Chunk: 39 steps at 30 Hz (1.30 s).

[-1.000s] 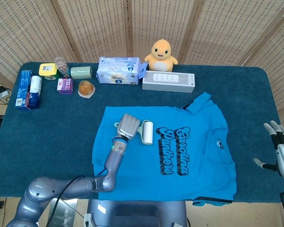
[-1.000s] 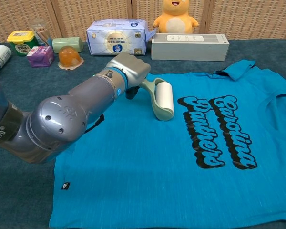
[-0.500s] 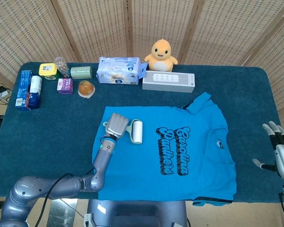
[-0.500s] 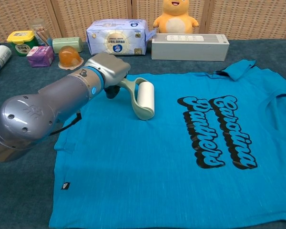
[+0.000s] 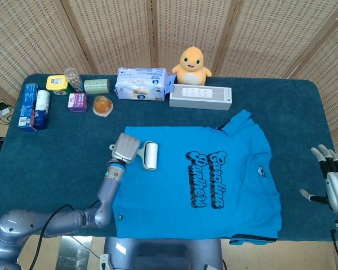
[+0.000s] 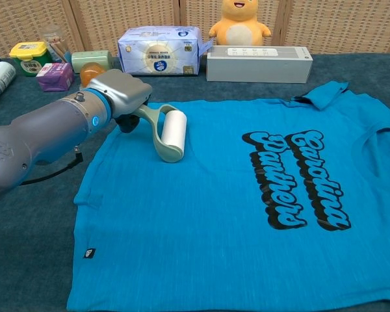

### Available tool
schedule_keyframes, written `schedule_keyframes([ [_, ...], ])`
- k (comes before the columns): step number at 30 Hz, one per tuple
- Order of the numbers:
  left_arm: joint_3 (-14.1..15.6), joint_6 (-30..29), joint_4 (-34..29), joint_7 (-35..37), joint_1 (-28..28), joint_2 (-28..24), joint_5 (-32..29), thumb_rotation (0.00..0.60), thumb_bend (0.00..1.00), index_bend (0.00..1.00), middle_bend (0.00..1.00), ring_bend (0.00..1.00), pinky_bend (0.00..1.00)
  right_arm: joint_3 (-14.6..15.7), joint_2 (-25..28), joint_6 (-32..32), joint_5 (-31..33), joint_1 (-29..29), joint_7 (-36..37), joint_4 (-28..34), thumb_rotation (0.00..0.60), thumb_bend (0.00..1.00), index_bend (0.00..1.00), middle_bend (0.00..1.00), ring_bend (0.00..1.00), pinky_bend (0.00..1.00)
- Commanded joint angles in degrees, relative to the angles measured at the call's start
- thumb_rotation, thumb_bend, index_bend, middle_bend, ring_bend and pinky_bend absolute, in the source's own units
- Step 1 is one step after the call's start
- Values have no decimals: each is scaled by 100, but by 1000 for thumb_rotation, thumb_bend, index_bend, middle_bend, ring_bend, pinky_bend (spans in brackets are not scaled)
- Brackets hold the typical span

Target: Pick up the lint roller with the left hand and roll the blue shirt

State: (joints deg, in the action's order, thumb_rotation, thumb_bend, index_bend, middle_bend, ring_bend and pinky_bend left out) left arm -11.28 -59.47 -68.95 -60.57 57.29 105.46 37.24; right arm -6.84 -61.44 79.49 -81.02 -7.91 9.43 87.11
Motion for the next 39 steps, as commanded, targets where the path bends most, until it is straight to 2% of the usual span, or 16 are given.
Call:
schedule_keyframes([
  [1, 23, -17, 13, 4, -16, -27, 25, 600, 697, 860, 1000, 798, 985, 3, 0, -2, -3, -1, -1, 1, 600, 0, 60, 0, 0, 0],
  [24, 114, -102, -366, 507, -380, -598, 236, 600, 698, 861, 1000, 798, 985, 15, -20, -5, -9, -6, -70, 11, 600, 0, 60, 0, 0, 0],
  [36, -143, 205, -1142, 1855, -593, -1065, 758, 600, 695, 861, 1000, 798, 984, 18, -38, -17, 3, -12, -117, 11, 600, 0, 60, 0, 0, 0],
  [39, -137, 344, -1243, 2037, -606, -1124, 783, 600, 667, 861, 1000, 799, 945, 18, -37, -13, 0, -11, -115, 14, 600, 0, 60, 0, 0, 0],
])
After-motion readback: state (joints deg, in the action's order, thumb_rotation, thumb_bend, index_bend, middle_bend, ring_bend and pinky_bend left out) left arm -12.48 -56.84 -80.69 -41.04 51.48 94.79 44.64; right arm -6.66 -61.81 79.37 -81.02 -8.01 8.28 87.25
